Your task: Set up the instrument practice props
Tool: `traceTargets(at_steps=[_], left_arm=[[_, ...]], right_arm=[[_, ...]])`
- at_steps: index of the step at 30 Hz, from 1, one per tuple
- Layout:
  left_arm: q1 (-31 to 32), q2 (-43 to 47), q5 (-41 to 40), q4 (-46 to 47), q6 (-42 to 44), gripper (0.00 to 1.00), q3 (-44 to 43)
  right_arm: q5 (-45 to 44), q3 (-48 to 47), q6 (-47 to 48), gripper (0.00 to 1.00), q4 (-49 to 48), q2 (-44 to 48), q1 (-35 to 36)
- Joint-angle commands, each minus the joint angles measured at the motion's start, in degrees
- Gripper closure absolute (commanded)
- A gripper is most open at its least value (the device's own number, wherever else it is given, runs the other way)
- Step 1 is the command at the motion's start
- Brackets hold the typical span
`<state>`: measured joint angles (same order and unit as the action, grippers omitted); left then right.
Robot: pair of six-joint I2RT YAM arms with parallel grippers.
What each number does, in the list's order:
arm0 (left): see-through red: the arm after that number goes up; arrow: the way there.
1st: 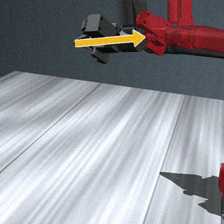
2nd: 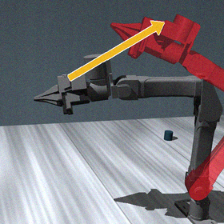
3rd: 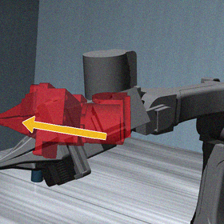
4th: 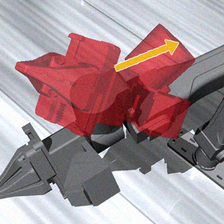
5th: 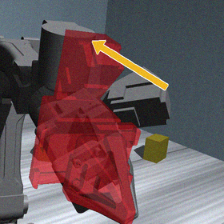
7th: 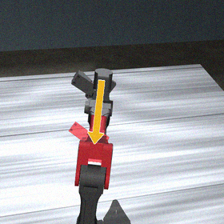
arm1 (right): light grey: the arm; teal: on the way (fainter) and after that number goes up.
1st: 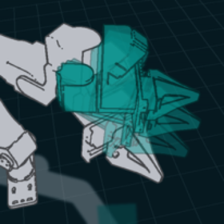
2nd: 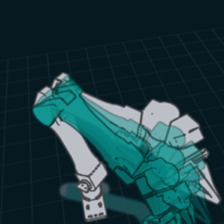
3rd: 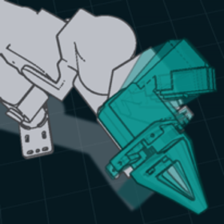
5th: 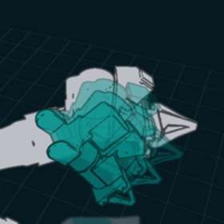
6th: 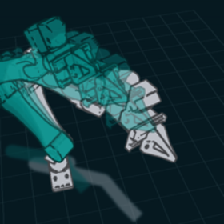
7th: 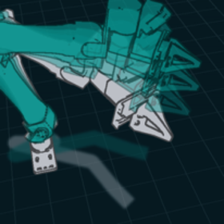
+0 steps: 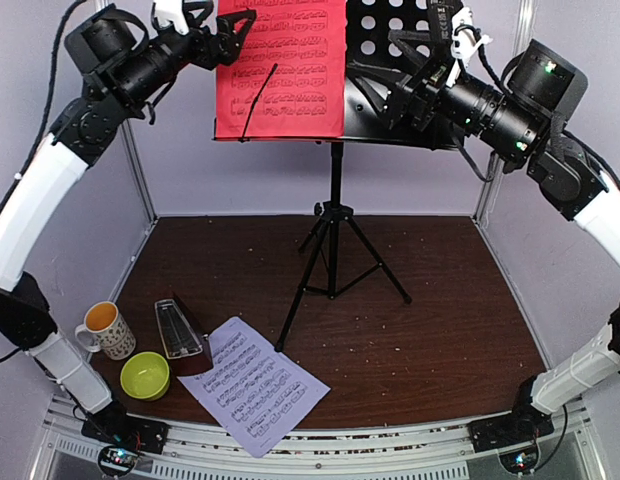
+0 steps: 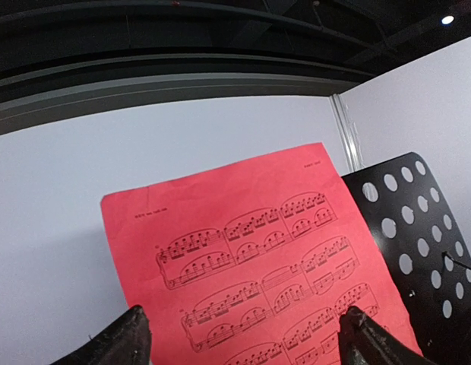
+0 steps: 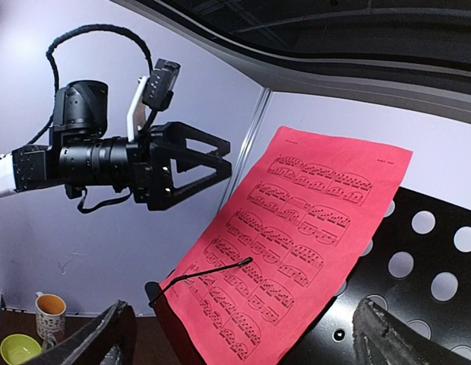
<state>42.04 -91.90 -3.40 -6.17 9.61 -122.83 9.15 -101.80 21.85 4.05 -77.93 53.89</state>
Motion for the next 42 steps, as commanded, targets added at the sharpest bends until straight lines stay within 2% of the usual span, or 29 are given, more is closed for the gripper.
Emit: traceTargets(at_steps=[1,6,10,14,19,24,29,35,42], left_arm=[[-0.28,7.62,2.37,-3.44,-5.13,0.10,5.58],[-0.29,16.56,4.30,-7.54,-8.09,0.09,14.97],[-0.29,23.51,6.19,-11.52,-9.53,0.10,24.35],[-0.05,30.93,8.45,-14.29,-10.76,0.11,37.15],[2.00,37.31,7.13,-17.52,-12.86,0.15,51.03],[6.59,39.80,4.19,-22.48,-12.07,0.17,59.69],[10.91,40.68,1.69,-22.97,-14.27,0.21,67.70],[17.04,37.46,-3.00,-18.30,-19.18,0.26,76.87],[19.33,32.18,-3.27,-13.93,-23.61,0.34,82.61]], right_arm=[[0.84,-3.49,-6.14,0.00,6.96,1.70,0.59],[1.79,-3.78,-10.01,0.00,12.97,2.76,2.17],[2.61,2.18,-12.52,0.00,13.62,5.50,5.09],[-0.23,9.29,-13.23,0.00,15.26,7.79,9.63],[-2.34,18.94,-16.75,0.02,16.27,10.35,13.78],[-2.42,30.11,-23.97,0.05,14.52,12.38,15.75],[-3.87,39.05,-32.68,0.08,12.82,13.60,16.01],[-2.75,46.22,-47.77,0.21,11.95,11.28,16.01],[3.89,54.25,-63.08,0.23,5.15,6.97,15.90]])
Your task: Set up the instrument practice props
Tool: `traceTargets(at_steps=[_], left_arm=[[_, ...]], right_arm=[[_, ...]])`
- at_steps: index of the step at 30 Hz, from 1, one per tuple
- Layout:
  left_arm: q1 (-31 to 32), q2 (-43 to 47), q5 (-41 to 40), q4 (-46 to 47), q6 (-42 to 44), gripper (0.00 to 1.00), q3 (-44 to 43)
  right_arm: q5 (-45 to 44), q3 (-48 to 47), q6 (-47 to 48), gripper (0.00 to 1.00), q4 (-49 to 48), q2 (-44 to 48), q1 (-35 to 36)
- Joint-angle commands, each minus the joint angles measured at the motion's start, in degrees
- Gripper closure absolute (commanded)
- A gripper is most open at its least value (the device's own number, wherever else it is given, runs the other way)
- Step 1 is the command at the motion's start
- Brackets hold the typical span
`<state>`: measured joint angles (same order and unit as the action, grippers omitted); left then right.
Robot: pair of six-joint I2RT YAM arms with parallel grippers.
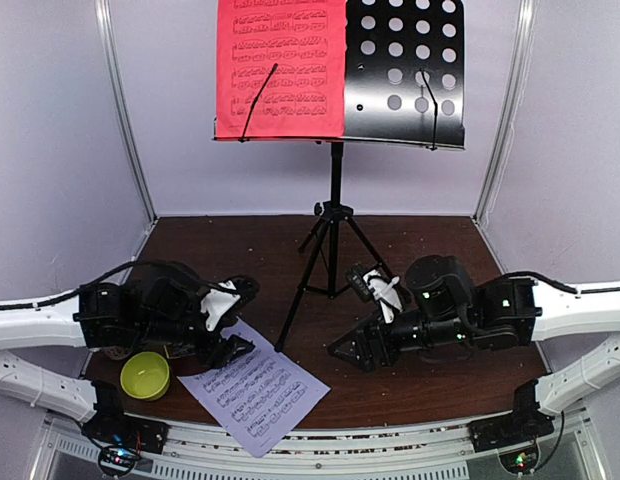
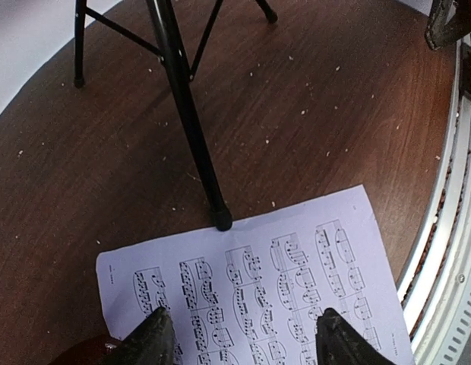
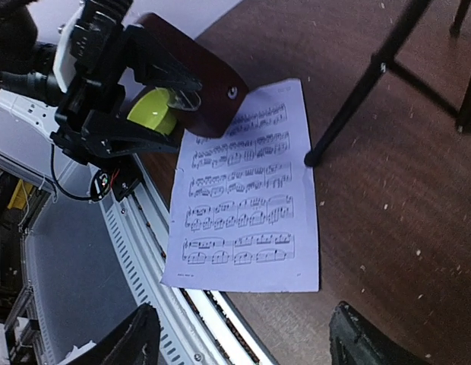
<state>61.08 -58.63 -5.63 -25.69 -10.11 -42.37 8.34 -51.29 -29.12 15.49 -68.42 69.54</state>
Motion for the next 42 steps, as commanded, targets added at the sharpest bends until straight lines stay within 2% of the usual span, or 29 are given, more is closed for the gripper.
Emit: traceTargets(at_steps=[1,6,14,30,42], left_arm=[[0.34,-1.44,-0.67,5.68,-4.21,0.35,2.79],[0.65,-3.80,-0.22,5.43,-6.70,0.43,5.57],[1.35,-9.22,-1.23,7.47,-9.17,0.48,7.29],[1.32,-16.99,-0.73,13.33,-10.78,0.52,8.84],[1.32,-21.22,1.00,18.59,-11.50,0.54,10.24]], right_arm=[[5.73,4.56,-13.49,0.23,-7.40,-3.64,0.25],[9.83,5.88,-19.11,0.23,-10.38,-10.21,-0.31],[16.36,10.04,-30.53,0.28,-19.49,-19.44,-2.71],[13.02,11.93,-44.20,0.36,-29.85,-29.40,-4.56],[14.77,8.82,-49.00,0.47,-41.11,-36.23,-4.16]])
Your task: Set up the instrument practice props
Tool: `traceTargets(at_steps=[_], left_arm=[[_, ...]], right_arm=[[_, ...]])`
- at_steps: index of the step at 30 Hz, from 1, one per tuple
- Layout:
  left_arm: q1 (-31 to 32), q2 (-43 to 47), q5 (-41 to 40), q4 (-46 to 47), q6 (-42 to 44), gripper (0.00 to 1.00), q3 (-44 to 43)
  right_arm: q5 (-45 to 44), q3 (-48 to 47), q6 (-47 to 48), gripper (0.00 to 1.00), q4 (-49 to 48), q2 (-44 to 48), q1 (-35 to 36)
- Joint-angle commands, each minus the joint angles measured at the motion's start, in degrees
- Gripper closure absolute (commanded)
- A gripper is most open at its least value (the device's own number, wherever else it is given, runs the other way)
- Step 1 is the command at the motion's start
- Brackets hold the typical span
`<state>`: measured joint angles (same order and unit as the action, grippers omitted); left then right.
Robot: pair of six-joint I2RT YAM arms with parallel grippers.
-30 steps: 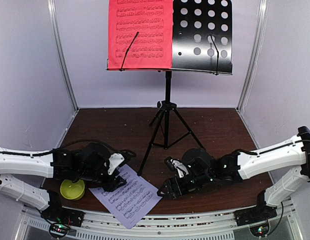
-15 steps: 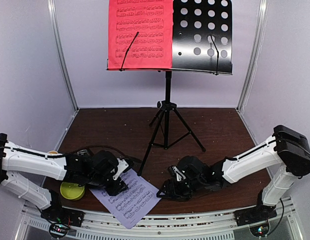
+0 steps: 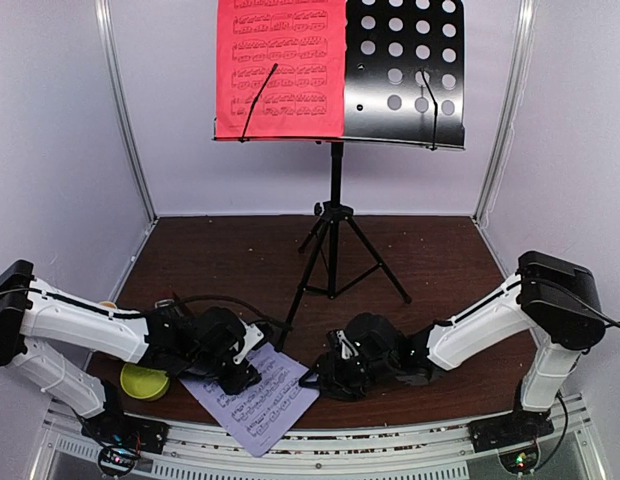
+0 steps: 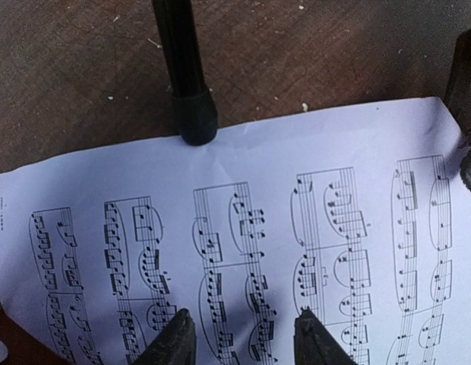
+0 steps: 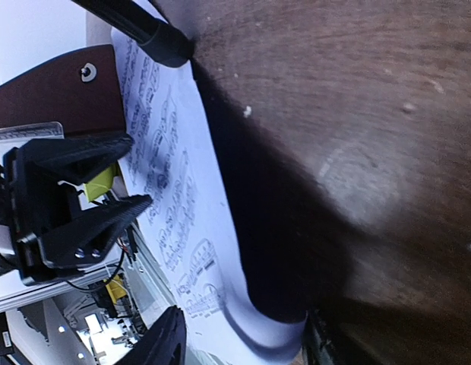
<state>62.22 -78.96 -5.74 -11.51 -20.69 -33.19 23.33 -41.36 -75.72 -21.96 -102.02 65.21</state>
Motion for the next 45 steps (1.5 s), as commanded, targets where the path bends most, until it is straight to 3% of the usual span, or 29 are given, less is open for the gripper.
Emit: traceTargets(at_steps=[1,7,10,13,18,28,32,40,45], left_arm=[[0.11,-0.93,1.19,4.85,-0.92,0.54,1.15],[0.01,-0.95,1.89,6.25,-0.73,0.54,1.58],[-0.07,-0.41,2.11,6.63,-0.64,0.54,2.36],[-0.21,0.21,2.39,7.03,-0.33,0.54,2.96],[-0.75,0.15,2.84,7.76,0.03,0.54,3.22],[-1.56,0.58,3.32,8.08,0.56,0.54,2.87],[-1.75,2.07,2.92,7.51,0.56,0.54,2.78],[-3.09,9.12,-1.43,3.07,0.56,0.53,2.65],[-3.54,14.88,-2.98,1.59,0.23,0.48,2.62]], right_arm=[[-0.22,-1.37,-2.71,0.47,-4.46,-2.93,0.26],[-2.13,-2.14,-2.25,0.49,-6.99,-3.17,0.07],[-2.45,-2.93,1.89,0.35,-4.20,-2.68,-1.18],[-1.13,-3.34,5.30,0.35,-3.83,-2.17,-3.32],[5.90,-10.02,10.20,0.49,1.63,-5.19,-4.28],[12.10,-18.09,14.60,0.55,11.94,-9.88,-4.38],[13.18,-17.04,12.34,0.63,10.80,-10.93,-4.15],[15.13,-13.43,6.13,0.99,1.81,-11.36,-2.53],[14.81,-12.39,4.30,1.00,-1.25,-9.77,-0.54]])
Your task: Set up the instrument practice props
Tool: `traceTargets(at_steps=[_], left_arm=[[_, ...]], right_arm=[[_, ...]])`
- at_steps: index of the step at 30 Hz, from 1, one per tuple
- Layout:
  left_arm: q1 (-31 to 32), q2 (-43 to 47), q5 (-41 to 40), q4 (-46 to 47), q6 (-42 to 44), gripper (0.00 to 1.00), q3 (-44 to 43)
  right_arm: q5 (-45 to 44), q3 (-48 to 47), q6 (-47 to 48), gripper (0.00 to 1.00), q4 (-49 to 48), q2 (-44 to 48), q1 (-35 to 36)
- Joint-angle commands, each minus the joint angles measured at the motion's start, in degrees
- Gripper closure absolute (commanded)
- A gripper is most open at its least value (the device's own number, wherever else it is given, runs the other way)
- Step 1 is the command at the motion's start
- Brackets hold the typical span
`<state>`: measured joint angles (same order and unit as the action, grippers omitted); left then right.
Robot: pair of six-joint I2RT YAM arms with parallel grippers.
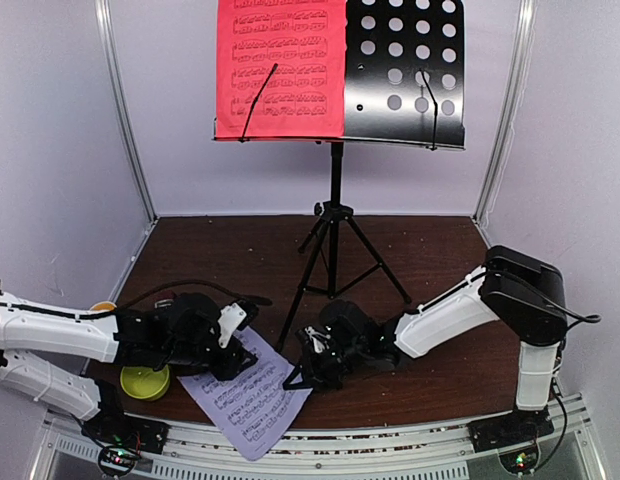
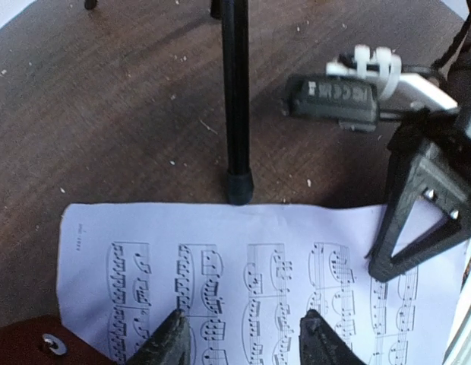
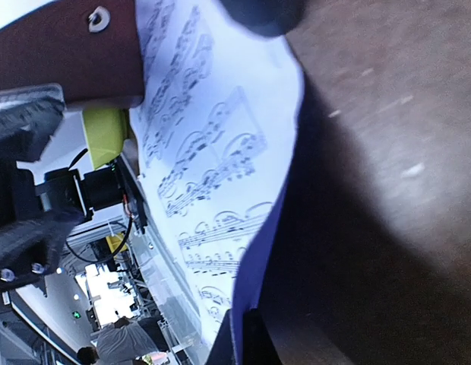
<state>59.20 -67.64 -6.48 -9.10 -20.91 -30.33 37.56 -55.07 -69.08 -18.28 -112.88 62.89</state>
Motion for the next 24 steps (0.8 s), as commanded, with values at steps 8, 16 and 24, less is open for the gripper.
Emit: traceTargets(at_steps=[8,16,24], left_arm=[[-1.27,7.03,-3.88,-2.78,0.01,0.31,-1.10],[-1.46,8.55,-3.31,-1.60,0.40,0.26,-1.86],[-1.63,9.56,-1.41,0.64,1.80,0.17,-2.52]], right_arm=[[-3.78,4.77,1.44,1.00,0.89,9.50,3.27],[-7.56,11.36,4.21,1.00,4.11,19.07,4.04],[-12.71,12.00,17.19,1.00,15.03,28.47,4.88]])
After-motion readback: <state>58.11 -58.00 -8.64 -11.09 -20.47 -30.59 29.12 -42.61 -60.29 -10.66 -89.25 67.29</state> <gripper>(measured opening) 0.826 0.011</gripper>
